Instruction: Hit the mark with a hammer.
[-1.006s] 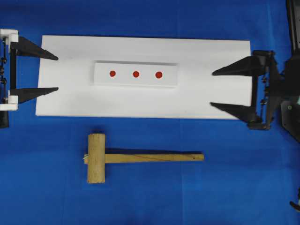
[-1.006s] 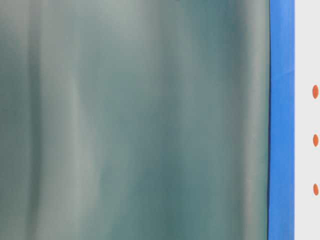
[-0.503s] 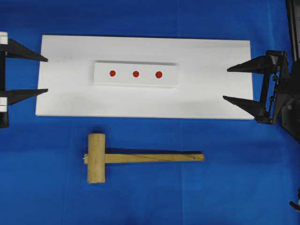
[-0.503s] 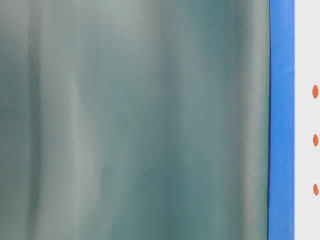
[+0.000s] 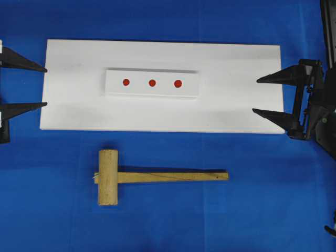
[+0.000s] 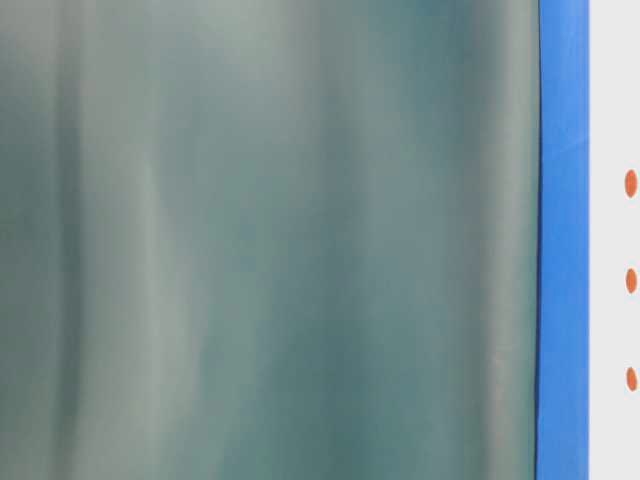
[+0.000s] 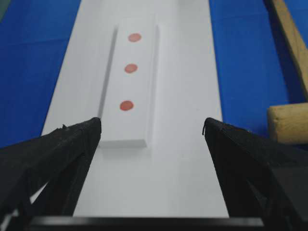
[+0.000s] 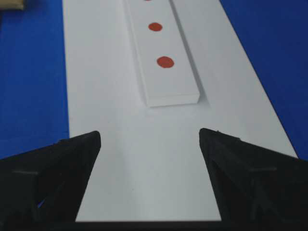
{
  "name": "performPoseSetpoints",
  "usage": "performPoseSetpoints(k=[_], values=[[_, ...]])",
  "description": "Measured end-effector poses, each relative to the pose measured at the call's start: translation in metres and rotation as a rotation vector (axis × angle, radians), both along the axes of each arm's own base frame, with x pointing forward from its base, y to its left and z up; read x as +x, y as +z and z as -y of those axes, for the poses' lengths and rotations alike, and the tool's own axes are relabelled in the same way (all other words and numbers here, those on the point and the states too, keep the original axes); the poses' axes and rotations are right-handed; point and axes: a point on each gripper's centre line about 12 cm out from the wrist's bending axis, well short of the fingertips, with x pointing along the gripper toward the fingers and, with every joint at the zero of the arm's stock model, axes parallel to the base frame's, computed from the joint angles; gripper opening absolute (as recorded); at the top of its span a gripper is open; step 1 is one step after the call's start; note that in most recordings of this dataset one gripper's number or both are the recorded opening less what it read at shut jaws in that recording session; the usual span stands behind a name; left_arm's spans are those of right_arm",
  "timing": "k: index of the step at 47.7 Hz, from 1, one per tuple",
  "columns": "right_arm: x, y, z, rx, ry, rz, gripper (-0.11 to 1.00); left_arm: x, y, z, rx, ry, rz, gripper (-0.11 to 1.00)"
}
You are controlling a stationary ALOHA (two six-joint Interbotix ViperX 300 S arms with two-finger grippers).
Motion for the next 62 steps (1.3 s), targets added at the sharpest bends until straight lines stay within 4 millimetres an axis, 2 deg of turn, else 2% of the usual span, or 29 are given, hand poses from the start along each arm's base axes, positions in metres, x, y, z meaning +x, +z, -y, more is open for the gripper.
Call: performPoseSetpoints(k=[62], values=[[0.0001, -0.0010, -0.0023, 0.004, 0.020, -0.009, 0.76, -0.0005, -0.0012, 0.0003, -0.002, -0.001, -0.003, 0.86]])
